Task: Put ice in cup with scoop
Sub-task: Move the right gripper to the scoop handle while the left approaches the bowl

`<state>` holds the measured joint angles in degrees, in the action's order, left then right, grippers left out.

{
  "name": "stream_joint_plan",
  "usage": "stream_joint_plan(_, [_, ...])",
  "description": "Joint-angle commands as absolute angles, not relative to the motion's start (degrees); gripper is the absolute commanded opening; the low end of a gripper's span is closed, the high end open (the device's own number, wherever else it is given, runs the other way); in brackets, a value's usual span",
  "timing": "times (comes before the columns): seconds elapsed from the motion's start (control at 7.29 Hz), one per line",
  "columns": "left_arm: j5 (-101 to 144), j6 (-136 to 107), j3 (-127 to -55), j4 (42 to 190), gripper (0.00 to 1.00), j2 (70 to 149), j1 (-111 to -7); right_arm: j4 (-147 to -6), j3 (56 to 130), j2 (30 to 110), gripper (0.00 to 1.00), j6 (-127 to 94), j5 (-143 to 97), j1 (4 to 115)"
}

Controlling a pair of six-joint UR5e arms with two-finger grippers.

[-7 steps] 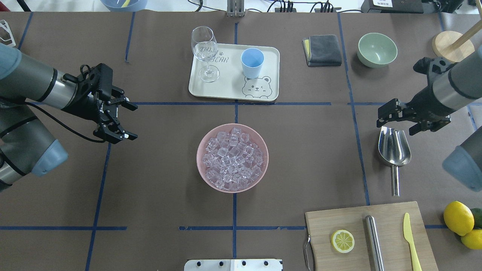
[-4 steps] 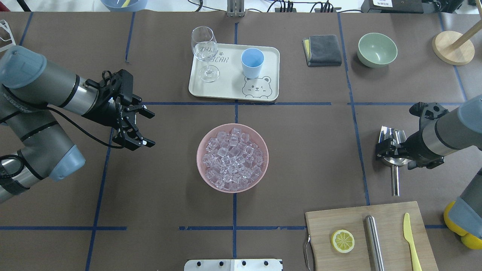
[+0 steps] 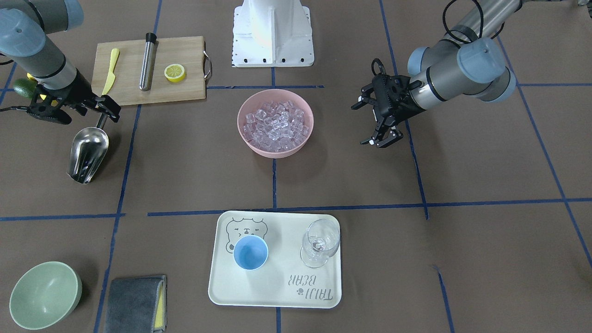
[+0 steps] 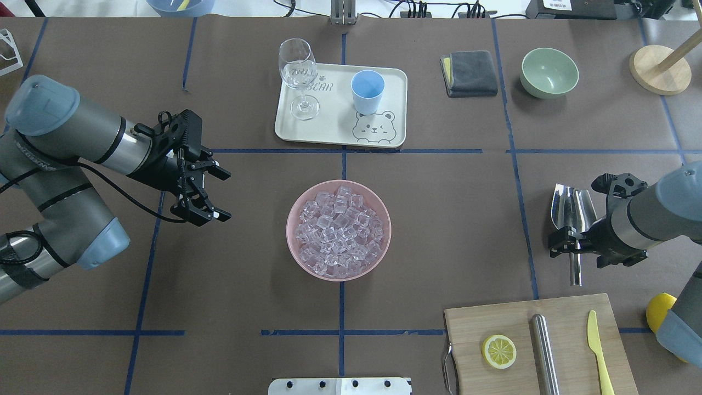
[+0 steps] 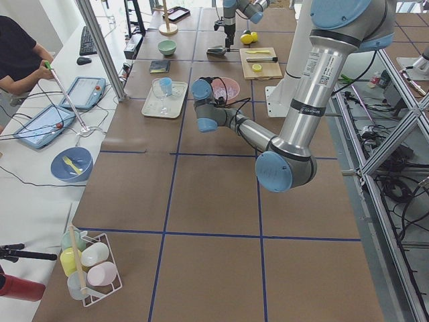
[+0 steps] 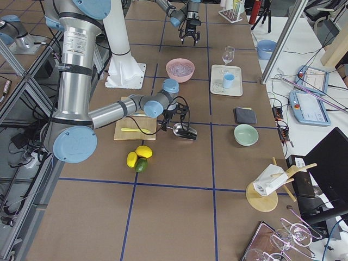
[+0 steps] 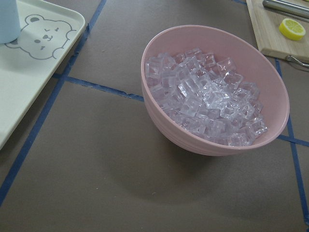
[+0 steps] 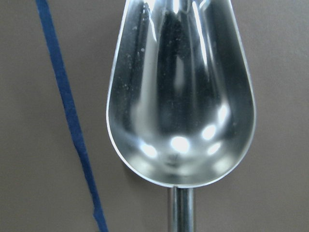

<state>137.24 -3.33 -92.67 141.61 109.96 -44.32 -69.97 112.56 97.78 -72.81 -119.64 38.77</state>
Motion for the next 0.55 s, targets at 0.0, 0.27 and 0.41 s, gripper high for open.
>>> stream_joint_plan(0.0, [137.2, -3.3, -92.4, 141.6, 1.0, 109.9, -44.3, -70.0, 111.9, 97.5, 0.77, -72.2, -119.4, 37.6])
stream_joint_plan(0.27, [137.2, -3.3, -92.4, 141.6, 1.0, 109.8, -44.3, -70.0, 111.4, 97.5, 0.67, -72.0, -119.4, 37.6])
stream_joint_plan(0.41, [137.2, -3.3, -92.4, 141.6, 1.0, 109.7, -44.3, -70.0, 111.0, 97.5, 0.59, -72.0, -119.4, 37.5])
